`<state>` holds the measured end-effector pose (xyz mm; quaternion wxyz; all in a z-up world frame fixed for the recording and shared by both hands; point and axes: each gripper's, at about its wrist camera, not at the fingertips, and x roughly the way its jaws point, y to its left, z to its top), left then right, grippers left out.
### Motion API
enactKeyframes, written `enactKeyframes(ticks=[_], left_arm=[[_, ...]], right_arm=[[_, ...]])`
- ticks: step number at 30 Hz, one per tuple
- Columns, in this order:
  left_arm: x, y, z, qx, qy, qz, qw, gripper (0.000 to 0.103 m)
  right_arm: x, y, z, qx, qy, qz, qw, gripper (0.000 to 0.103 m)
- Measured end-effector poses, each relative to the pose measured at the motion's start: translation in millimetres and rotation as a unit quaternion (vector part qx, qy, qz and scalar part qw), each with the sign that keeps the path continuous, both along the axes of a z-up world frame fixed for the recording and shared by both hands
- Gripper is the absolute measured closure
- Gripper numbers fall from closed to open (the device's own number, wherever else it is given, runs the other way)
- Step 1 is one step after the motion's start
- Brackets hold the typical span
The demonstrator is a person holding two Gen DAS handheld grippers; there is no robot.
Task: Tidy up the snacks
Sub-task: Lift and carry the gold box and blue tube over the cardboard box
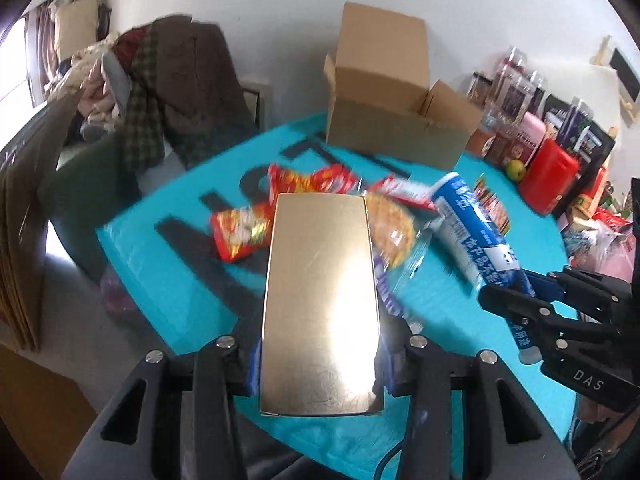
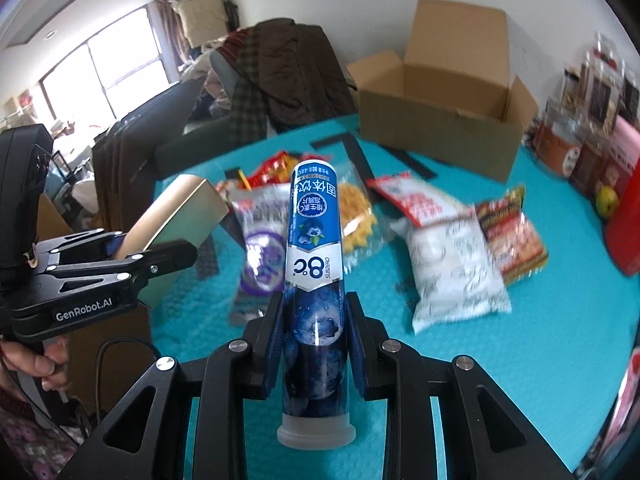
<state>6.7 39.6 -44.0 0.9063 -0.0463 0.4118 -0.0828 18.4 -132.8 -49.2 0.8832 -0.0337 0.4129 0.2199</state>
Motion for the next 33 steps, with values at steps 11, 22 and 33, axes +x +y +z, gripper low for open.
enactKeyframes(ticks=[11,22,33], left_arm=[[33.7,-10.1,46.8,-0.022,-0.064,-0.030,0.9973,0.060],[100.7,-37.1,88.6,-0.019,-0.113,-0.066,0.9912,0.060],[177.9,-69.3,121.6,-0.007,-0.140,-0.080,0.9869,0.060]], right_arm=[[20.9,3.9,52.2,0.000,-0.061,-0.006,0.998,0.075],[68.1,-15.7,91.9,0.016,-0.084,-0.046,0.995,0.075],[145.2,-45.2,113.8,-0.001,-0.098,-0.088,0.991,0.075]])
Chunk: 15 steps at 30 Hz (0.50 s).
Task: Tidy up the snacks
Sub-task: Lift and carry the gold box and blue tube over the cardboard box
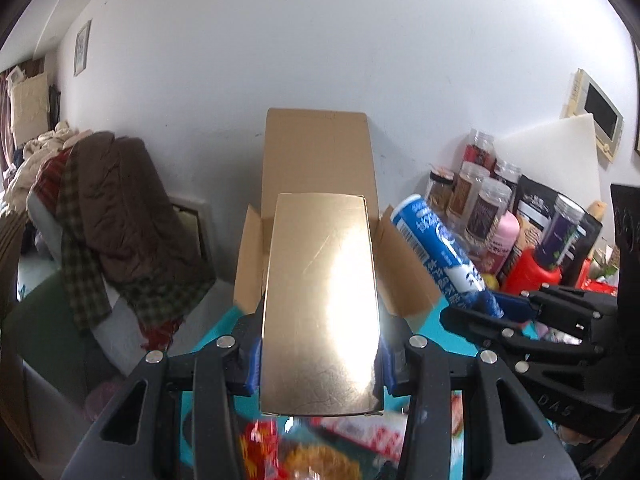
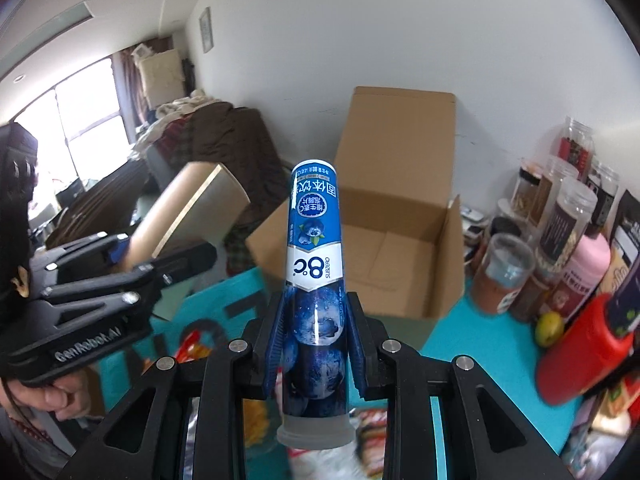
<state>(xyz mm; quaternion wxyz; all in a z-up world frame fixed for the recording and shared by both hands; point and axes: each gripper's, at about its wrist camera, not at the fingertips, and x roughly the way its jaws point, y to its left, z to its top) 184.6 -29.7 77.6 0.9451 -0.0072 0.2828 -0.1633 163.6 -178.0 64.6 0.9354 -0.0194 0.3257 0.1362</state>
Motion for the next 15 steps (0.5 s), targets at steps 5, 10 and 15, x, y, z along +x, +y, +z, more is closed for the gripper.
enactKeyframes(ticks=[5,10,15], left_arm=[[36.9,-12.5,5.9,0.008,-0.001,0.001,1.0000,0.060],[74.1,-23.3,-2.4,0.016,0.016,0.004,0.9997,0.060],[105.5,-33.4,-20.7,0.030,0.042,0.006,0.9986,0.060]], right_arm=[[35.5,-7.8,-0.8,-0.016,-0.005,-0.008,1.000,0.075],[70.9,-14.5,-8.7,-0.023,0.005,-0.011,1.000,0.075],[98.5,-17.4,-25.6,-0.025,0.021,-0.012,0.999,0.075]])
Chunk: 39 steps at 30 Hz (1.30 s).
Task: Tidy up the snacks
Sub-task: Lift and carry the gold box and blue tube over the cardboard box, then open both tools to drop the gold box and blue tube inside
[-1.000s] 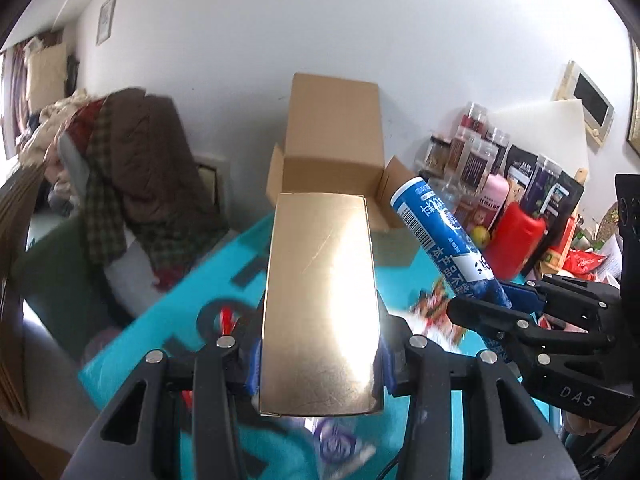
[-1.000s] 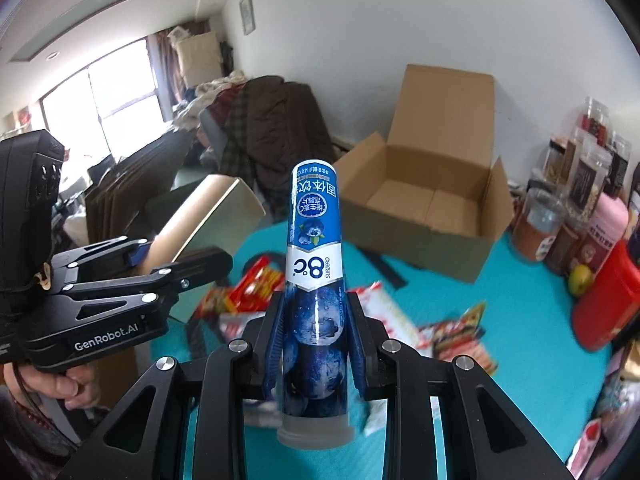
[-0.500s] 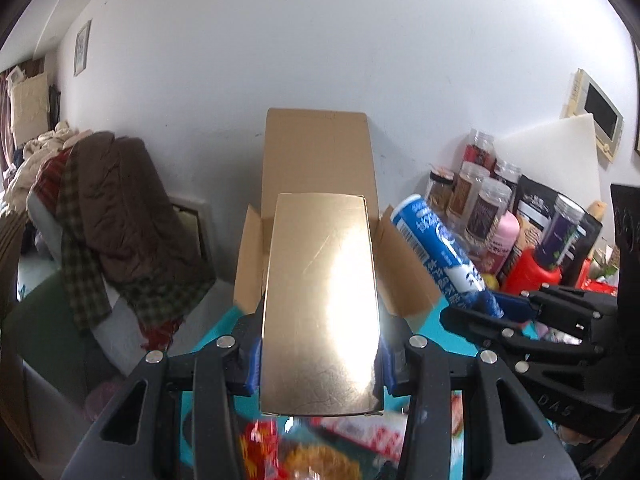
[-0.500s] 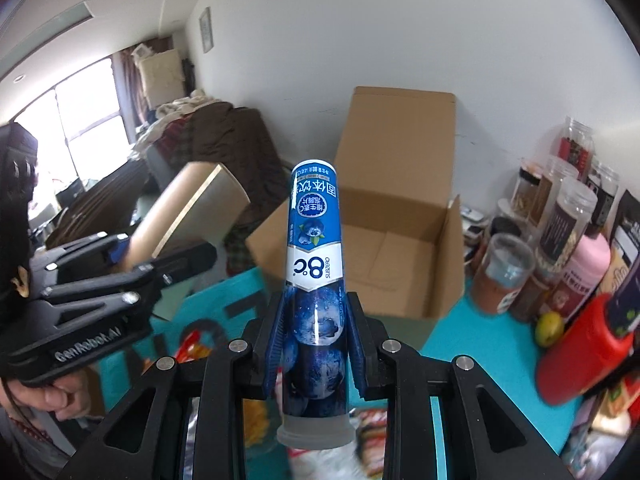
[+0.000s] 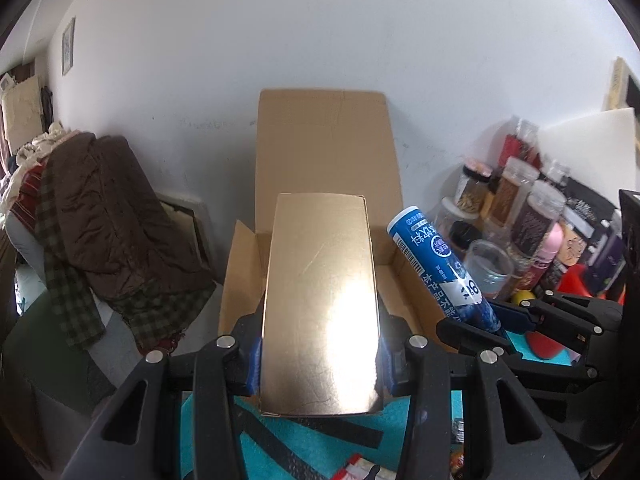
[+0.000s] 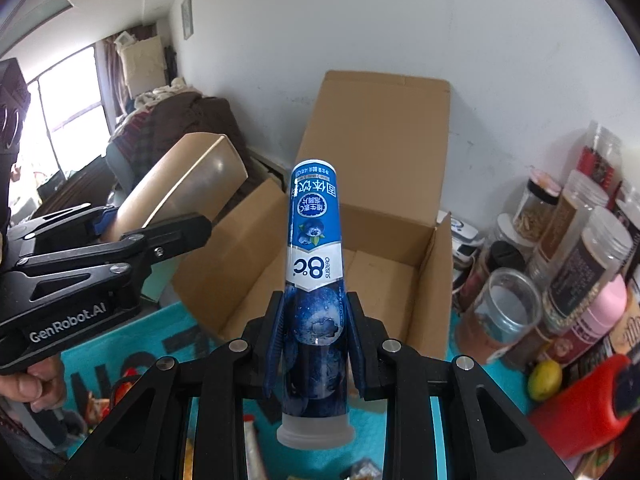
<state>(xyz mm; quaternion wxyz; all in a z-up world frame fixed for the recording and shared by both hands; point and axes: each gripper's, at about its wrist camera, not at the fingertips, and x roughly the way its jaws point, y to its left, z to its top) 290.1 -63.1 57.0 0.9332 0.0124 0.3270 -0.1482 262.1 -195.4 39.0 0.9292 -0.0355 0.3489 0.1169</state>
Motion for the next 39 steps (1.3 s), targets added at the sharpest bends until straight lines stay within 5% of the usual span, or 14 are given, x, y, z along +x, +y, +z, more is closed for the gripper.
enactKeyframes(ticks=[22,32,39], left_arm=[[65.8,-27.6,-94.8,0.046,0.123,0.003,0.9913,0.060],[75.9,-37.3,-116.0,0.086,0.153,0.020,0.9843,0.059],[69.3,-44.2,-102.5,0.131,0.124,0.047,0.9825,0.053]], right_arm=[[67.1,-14.2,-82.4,-0.023,0.097,-0.032,0.995,0.075],[71.4,-7.1,-96.7,-0.053,0.102,-0.034,0.993,0.075],[74.8,-1.8,-95.9,-0.057,0.107,-0.034,0.992,0.071]])
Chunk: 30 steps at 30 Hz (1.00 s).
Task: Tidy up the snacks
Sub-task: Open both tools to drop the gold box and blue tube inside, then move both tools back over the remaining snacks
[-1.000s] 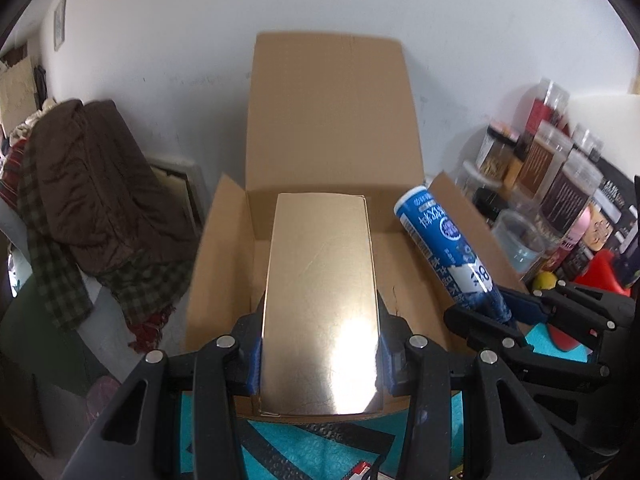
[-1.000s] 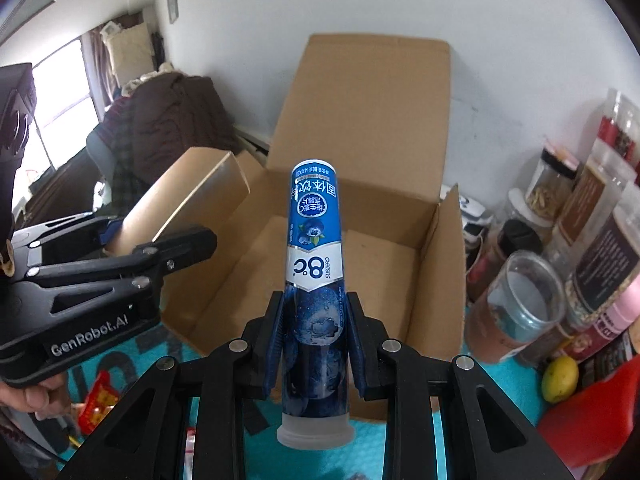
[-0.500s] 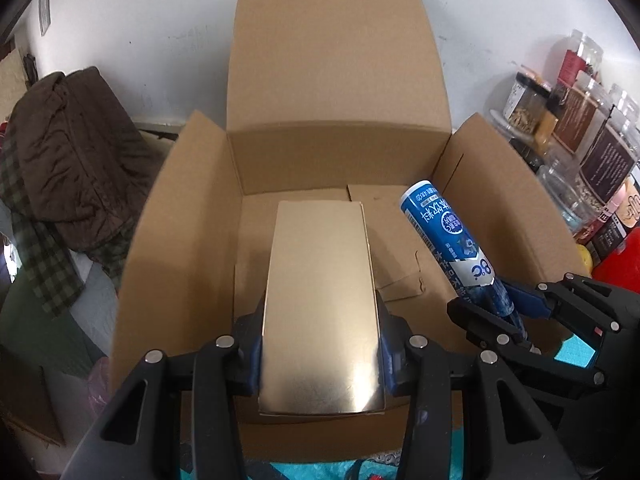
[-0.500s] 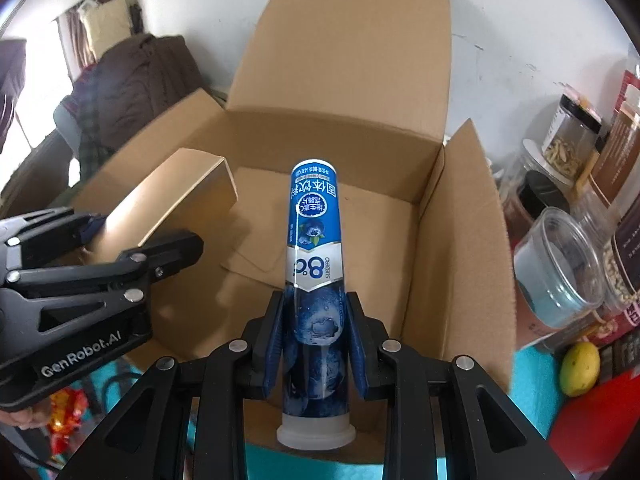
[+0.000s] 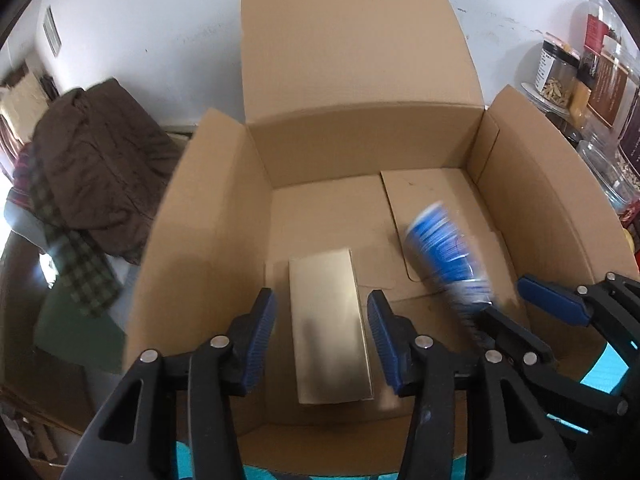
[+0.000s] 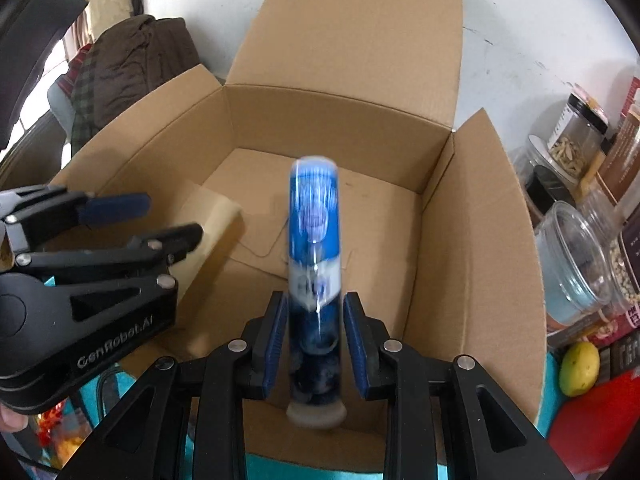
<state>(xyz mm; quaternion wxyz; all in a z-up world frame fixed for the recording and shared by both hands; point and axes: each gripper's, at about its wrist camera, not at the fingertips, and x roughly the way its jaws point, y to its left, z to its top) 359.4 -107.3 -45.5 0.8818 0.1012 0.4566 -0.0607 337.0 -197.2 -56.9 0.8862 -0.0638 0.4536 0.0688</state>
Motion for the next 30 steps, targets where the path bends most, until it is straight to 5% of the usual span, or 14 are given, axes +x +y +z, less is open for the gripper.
enactKeyframes(ticks=[11,30], left_arm=[[-15.5,6.2,41.1,-0.028,-0.023,0.007,0.9993,0.053],[-103.5,33.2,139.5,-0.057,-0.112,0.009,0.9920,0.053]], right_arm=[[-15.0,-11.8,35.8,0.005,-0.028,-0.018,0.999,0.066],[-102.1,-2.0,134.4,0.003,-0.130,-0.006,0.991,0.062]])
